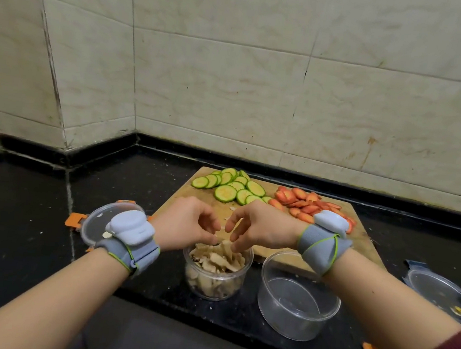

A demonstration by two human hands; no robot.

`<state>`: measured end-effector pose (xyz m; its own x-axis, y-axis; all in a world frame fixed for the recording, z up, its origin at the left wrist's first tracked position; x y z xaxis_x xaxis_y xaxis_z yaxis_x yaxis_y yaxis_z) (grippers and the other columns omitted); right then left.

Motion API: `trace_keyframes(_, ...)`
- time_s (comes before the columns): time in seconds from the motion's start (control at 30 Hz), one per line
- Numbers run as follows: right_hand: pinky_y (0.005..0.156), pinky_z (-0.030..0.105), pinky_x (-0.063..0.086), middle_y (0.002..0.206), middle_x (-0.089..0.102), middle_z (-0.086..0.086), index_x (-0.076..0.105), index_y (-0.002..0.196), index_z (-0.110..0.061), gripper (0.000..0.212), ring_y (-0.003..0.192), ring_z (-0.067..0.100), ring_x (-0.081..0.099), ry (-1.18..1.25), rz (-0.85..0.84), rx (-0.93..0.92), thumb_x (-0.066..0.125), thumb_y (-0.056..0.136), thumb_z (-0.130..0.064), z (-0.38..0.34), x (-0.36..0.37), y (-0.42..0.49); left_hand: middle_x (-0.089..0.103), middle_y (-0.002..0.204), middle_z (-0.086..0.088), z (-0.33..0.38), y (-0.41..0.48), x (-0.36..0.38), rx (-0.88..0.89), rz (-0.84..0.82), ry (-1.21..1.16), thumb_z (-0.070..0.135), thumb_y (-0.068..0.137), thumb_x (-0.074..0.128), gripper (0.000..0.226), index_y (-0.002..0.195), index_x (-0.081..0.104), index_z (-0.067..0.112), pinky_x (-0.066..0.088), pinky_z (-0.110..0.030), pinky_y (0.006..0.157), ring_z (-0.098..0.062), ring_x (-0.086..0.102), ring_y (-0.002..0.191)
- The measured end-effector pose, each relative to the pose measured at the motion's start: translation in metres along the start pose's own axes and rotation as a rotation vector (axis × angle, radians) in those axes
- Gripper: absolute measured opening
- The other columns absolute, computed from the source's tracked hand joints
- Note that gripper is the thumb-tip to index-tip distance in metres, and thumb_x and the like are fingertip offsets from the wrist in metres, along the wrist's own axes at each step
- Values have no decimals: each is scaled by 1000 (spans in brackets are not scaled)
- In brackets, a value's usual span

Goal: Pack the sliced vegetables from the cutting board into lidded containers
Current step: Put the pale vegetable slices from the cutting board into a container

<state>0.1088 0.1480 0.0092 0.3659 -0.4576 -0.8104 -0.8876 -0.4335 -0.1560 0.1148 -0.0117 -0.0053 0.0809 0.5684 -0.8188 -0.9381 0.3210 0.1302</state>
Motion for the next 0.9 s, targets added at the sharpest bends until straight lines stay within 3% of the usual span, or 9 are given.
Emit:
trace_keyframes(0.17,81,34,56,95,74,14,69,97,-5,21,78,18,67,-7,21,0,69,77,-2,5,-2,-2,74,84,3,-3,-3,2,-6,-54,-70,18,75,77,15,90,73,20,55,-23,81,-7,69,82)
trace_keyframes(0.2,81,33,56,95,74,16,69,97,-4,20,77,19,67,-1,20,-3,67,78,-1,5,0,-2,74,85,2,-3,-3,2,-10,-63,-80,17,77,76,14,90,74,20,55,-23,81,-8,69,83)
trace_keyframes(0.33,60,4,43,93,74,3,72,95,-12,17,76,8,61,-231,136,-75,67,80,-7,2,8,-3,73,86,5,-5,-2,2,14,-16,22,19,79,72,11,89,75,23,54,-22,79,-5,66,78)
trace_keyframes(0.43,69,17,48,94,74,-4,75,96,-19,20,80,7,62,-307,141,-85,75,76,-23,4,16,-1,72,84,5,-7,-2,5,29,-24,142,32,76,74,12,85,76,25,51,-24,71,-5,57,65)
trace_keyframes(0.5,71,21,48,94,74,-5,77,97,-21,21,79,5,60,-297,100,-62,77,76,-26,7,20,0,72,83,8,-10,-1,11,27,-97,174,36,75,74,15,85,77,24,48,-18,66,-2,56,68)
trace_keyframes(0.6,71,20,49,90,75,-6,78,95,-23,20,76,3,60,-301,53,-81,77,75,-26,10,20,0,72,83,13,-11,-1,14,32,-134,203,34,76,73,14,86,77,24,45,-15,68,0,52,71)
trace_keyframes(0.67,61,10,42,77,70,-15,77,94,-24,19,65,-4,56,-277,57,-102,76,76,-28,12,12,-2,71,83,13,-10,3,13,38,-145,185,31,79,71,12,87,77,25,44,-11,64,3,53,65)
trace_keyframes(0.77,52,8,35,52,58,-20,77,92,-24,14,51,-9,52,-175,212,-83,74,79,-28,22,-21,-2,70,82,11,-5,12,7,22,-82,105,26,82,67,12,90,76,25,40,-7,53,4,57,60)
trace_keyframes(0.9,55,16,44,69,69,-6,77,86,-18,8,56,0,58,-42,401,25,75,79,-21,54,-69,8,65,81,11,0,39,5,5,56,57,22,82,66,12,91,75,22,45,-14,65,-7,61,81)
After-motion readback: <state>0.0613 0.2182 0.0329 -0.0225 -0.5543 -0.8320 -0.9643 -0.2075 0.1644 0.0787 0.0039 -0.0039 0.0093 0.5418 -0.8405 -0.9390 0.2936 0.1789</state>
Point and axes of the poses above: each hand's wrist, its own y-axis towards the middle knuckle, its own x-axis out of the palm, z = x × y, the point moved 3 cm from there along y, towards the middle knuckle
